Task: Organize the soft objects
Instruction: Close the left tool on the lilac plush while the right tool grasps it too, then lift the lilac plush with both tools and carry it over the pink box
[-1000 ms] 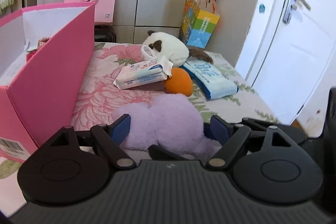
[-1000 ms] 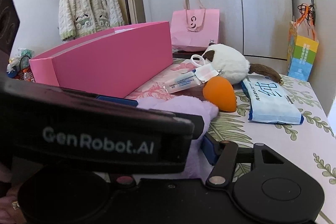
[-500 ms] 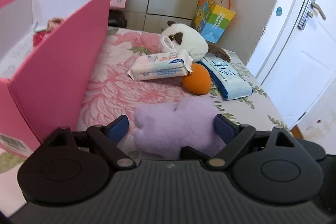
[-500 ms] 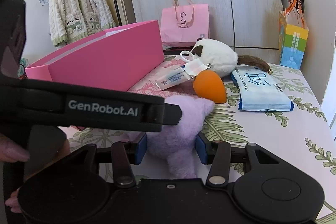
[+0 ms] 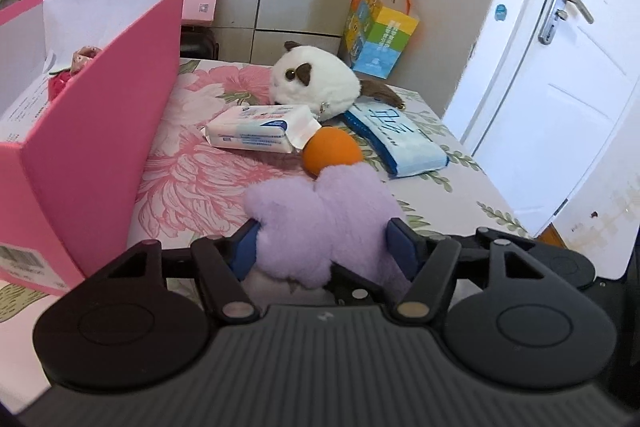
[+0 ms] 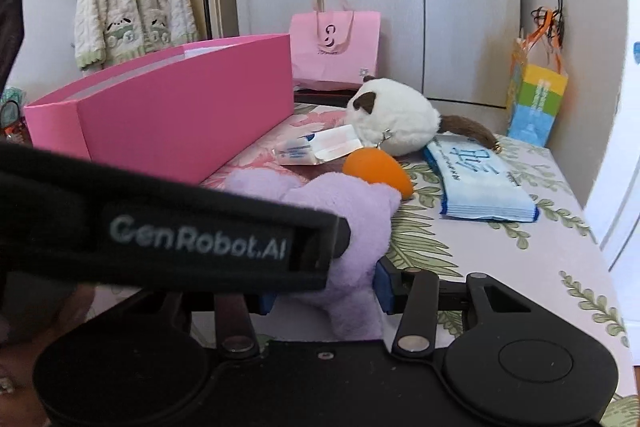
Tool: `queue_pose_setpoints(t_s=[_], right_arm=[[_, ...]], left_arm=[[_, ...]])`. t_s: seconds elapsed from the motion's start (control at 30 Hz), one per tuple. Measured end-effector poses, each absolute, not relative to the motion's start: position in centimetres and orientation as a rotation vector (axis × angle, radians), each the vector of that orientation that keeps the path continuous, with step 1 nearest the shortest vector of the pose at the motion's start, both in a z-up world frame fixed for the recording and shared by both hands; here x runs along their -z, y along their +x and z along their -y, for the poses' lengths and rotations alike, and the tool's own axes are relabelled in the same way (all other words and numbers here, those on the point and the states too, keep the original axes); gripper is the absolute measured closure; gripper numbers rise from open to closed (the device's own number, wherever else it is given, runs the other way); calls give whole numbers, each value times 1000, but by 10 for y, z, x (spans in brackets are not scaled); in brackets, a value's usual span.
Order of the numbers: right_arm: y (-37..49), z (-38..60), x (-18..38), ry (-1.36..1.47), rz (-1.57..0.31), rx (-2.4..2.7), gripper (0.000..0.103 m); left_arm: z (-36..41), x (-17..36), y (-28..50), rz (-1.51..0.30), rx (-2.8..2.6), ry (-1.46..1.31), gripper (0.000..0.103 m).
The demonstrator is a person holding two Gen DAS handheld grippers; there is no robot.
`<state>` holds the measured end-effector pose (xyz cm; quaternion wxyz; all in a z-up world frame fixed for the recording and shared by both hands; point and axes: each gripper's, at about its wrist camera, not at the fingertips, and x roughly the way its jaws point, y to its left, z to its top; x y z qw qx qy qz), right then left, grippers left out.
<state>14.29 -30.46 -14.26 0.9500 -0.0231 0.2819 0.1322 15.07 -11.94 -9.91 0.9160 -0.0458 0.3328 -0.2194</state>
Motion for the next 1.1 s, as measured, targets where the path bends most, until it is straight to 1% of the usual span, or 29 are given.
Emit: queue_pose_setpoints(t_s=[0.4,0.63,0.83,0.97,1.1], right_arm=[[108,287,108,-76,-606,-294,50],[74,260,87,-136,-607,-357,49],[54,231,70,-151,-624,-463,49],[43,209,55,-188,-595,-518,49],[36,189,34,-242,-513,-553,49]], left_arm=[[87,69,114,-727,516,-96,37],[48,49,80,-758,545,-84,37],[10,28,51,-752,539,-56,37],[-17,11,39,-736,540,-62,34],[-42,-10,33,-683,538,-71,33]])
